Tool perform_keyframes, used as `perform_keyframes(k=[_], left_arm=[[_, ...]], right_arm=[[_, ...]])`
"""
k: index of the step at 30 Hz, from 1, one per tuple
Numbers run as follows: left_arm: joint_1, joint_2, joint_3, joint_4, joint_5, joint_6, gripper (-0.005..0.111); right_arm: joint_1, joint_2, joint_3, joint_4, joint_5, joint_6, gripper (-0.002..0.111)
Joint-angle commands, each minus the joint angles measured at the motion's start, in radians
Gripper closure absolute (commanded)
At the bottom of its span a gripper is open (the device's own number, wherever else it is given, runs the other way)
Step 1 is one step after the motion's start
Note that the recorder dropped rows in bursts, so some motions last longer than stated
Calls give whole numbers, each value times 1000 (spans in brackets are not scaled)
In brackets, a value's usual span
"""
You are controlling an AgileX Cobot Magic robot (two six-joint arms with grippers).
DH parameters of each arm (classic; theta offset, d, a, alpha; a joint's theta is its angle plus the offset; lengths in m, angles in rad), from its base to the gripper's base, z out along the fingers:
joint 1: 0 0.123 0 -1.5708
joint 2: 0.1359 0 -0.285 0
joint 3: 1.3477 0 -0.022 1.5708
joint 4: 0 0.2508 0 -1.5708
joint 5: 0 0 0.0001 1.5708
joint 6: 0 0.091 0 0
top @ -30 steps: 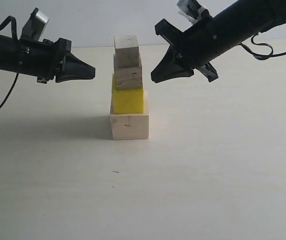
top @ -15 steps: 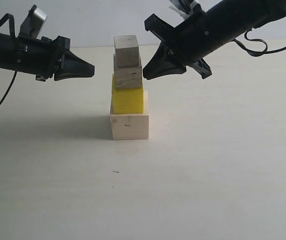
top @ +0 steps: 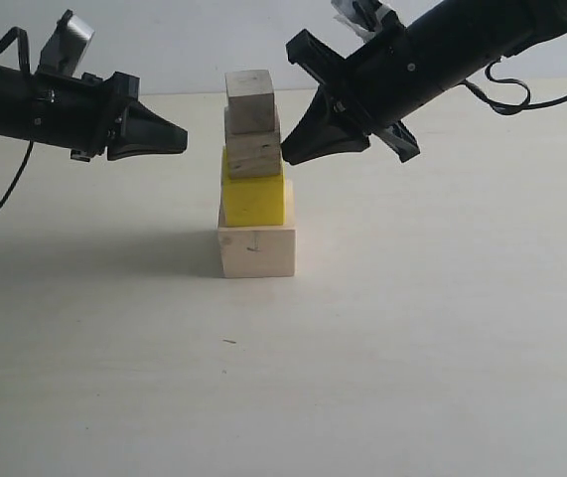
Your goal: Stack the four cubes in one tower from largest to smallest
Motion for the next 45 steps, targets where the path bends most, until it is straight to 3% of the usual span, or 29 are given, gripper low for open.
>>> perform_keyframes(k=[1, 18, 45], left_arm=[[0, -11, 1, -18, -2, 5, 107], [0, -11, 1, -18, -2, 5, 107], [0, -11, 1, -18, -2, 11, 107]], right_arm=[[0, -10, 4, -5, 5, -1, 108], [0, -10, 4, -83, -24, 45, 108], [0, -10, 4, -2, 28, -17, 108]])
